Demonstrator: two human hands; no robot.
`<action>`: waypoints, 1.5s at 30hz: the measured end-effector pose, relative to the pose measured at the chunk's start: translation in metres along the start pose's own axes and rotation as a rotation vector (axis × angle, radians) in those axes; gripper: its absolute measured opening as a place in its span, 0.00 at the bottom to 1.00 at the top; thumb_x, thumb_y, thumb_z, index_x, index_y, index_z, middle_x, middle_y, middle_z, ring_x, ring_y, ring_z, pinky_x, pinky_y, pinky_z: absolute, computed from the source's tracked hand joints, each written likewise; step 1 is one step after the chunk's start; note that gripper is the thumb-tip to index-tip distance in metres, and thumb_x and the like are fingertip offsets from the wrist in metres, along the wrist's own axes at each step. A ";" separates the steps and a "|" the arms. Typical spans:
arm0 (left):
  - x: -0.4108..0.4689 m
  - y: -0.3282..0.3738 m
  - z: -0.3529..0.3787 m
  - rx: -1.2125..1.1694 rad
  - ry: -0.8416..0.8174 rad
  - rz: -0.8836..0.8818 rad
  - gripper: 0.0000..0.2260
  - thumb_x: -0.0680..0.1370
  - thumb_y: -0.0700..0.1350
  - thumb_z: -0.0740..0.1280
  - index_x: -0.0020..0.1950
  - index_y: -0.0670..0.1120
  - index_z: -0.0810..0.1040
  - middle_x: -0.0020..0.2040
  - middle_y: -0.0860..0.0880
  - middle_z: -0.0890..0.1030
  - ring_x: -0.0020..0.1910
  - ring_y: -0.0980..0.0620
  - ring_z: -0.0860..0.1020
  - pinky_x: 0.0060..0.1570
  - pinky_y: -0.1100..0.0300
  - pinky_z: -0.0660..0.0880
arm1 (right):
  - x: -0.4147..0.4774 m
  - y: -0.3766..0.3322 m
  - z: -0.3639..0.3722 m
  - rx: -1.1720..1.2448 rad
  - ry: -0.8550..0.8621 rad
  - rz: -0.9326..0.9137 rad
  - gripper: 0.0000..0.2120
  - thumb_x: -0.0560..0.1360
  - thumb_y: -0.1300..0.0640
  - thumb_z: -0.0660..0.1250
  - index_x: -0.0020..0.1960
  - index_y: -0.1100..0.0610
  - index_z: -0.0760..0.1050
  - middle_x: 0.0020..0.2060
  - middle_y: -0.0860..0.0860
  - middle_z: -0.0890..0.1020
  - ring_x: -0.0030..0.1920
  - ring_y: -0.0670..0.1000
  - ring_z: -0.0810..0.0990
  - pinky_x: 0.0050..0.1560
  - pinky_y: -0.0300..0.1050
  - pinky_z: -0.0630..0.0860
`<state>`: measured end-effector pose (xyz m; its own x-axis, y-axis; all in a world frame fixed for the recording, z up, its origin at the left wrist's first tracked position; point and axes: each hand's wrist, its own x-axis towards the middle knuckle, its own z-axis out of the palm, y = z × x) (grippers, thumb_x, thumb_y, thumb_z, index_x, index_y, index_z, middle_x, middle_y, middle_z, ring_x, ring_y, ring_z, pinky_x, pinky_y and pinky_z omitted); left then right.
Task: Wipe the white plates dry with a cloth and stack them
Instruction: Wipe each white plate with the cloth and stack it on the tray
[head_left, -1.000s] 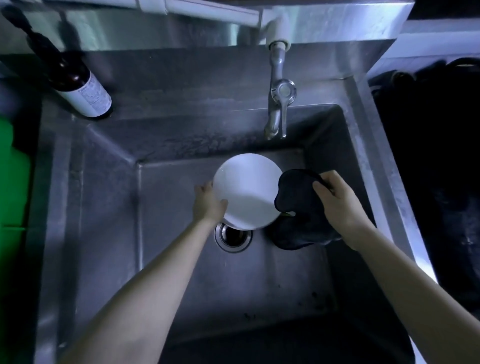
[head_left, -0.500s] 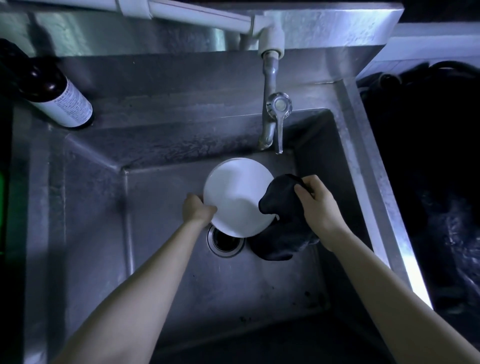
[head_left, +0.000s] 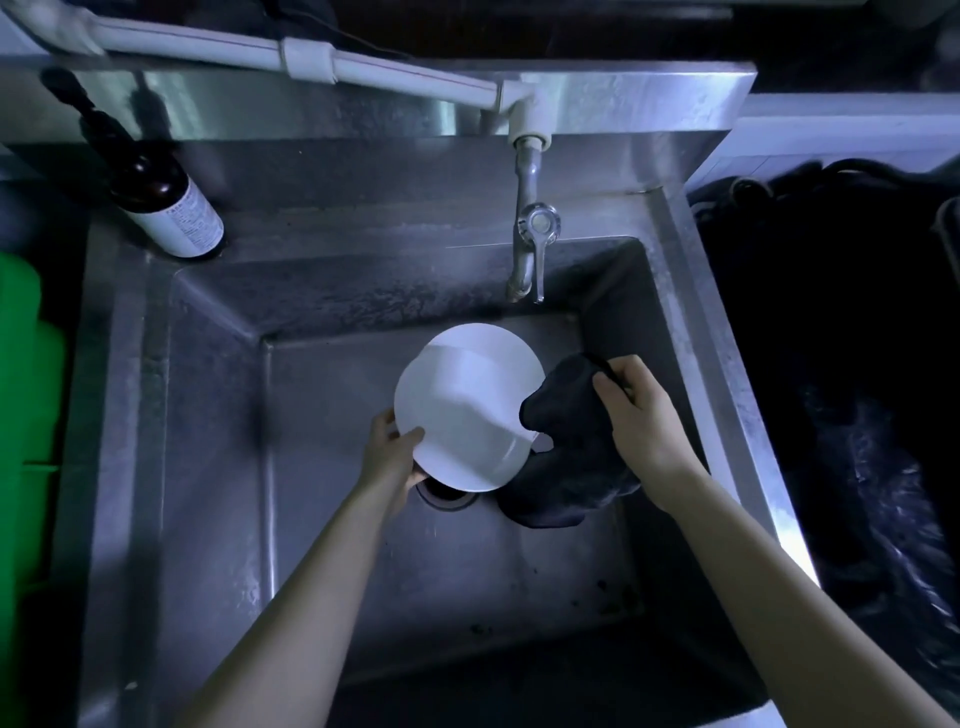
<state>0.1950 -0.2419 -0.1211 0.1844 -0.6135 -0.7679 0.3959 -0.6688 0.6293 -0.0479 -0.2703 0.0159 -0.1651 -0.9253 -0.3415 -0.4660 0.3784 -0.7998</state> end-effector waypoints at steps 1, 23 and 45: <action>-0.009 0.001 -0.001 -0.002 0.012 0.015 0.15 0.80 0.37 0.64 0.64 0.50 0.71 0.58 0.52 0.76 0.55 0.46 0.77 0.41 0.50 0.79 | -0.004 -0.003 -0.005 0.005 0.005 -0.016 0.05 0.82 0.53 0.62 0.47 0.49 0.72 0.34 0.38 0.78 0.35 0.37 0.74 0.39 0.41 0.70; -0.254 0.045 0.071 -0.024 0.177 0.545 0.09 0.82 0.46 0.62 0.47 0.50 0.81 0.43 0.53 0.85 0.42 0.56 0.80 0.44 0.56 0.75 | -0.133 -0.079 -0.075 -0.033 -0.436 -0.621 0.09 0.82 0.57 0.62 0.55 0.45 0.78 0.49 0.32 0.81 0.50 0.41 0.76 0.56 0.36 0.69; -0.315 0.105 0.081 -0.390 0.162 0.548 0.10 0.81 0.57 0.63 0.52 0.55 0.82 0.48 0.58 0.86 0.46 0.57 0.85 0.39 0.58 0.80 | -0.100 -0.107 -0.110 -0.743 -0.193 -0.964 0.32 0.78 0.51 0.48 0.80 0.56 0.50 0.80 0.52 0.45 0.80 0.57 0.43 0.79 0.58 0.47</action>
<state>0.1054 -0.1531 0.1962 0.5702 -0.7289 -0.3789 0.4963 -0.0619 0.8659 -0.0767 -0.2209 0.1899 0.6216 -0.7748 0.1151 -0.7178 -0.6223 -0.3123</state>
